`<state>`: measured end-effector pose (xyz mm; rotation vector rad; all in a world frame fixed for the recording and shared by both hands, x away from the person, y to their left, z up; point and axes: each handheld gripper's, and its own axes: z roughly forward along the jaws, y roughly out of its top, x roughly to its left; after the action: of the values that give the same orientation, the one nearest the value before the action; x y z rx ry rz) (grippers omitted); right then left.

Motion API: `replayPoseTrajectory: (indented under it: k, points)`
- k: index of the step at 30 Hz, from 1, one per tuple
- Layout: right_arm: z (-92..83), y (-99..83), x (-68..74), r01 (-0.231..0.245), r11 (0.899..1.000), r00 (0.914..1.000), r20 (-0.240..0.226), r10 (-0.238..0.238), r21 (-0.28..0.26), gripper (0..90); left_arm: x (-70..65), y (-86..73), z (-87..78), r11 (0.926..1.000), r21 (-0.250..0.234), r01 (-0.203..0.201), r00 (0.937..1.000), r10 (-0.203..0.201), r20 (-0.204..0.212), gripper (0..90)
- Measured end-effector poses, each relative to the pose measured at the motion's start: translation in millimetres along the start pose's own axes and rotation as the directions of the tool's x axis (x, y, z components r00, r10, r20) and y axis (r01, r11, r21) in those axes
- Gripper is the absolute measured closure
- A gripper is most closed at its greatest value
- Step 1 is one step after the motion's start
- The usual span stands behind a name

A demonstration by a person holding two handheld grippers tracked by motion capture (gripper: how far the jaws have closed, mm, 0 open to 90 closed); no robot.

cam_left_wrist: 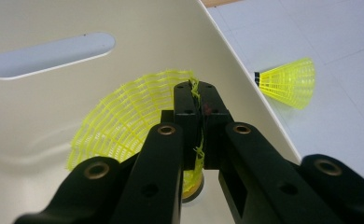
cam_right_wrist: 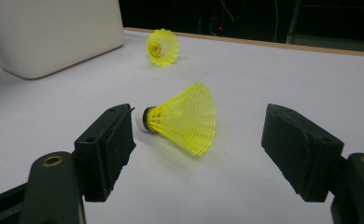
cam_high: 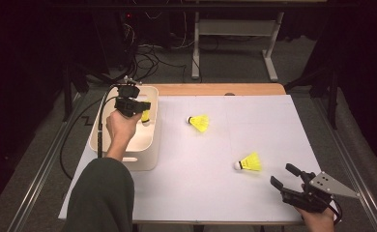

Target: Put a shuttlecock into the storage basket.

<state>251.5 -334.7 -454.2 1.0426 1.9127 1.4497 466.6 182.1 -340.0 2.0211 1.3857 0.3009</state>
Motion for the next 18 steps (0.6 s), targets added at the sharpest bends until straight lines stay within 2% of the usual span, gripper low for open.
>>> replayPoseTrajectory:
  k: [18]
  points:
    - [0.0, 0.0, 0.1, 0.001, 1.000, 1.0000, 0.000, -0.001, 0.000, 25.6, 5.4, -4.1, 5.4, 0.9998, 0.018, 0.012, 0.9999, -0.012, 0.001, 87.8]
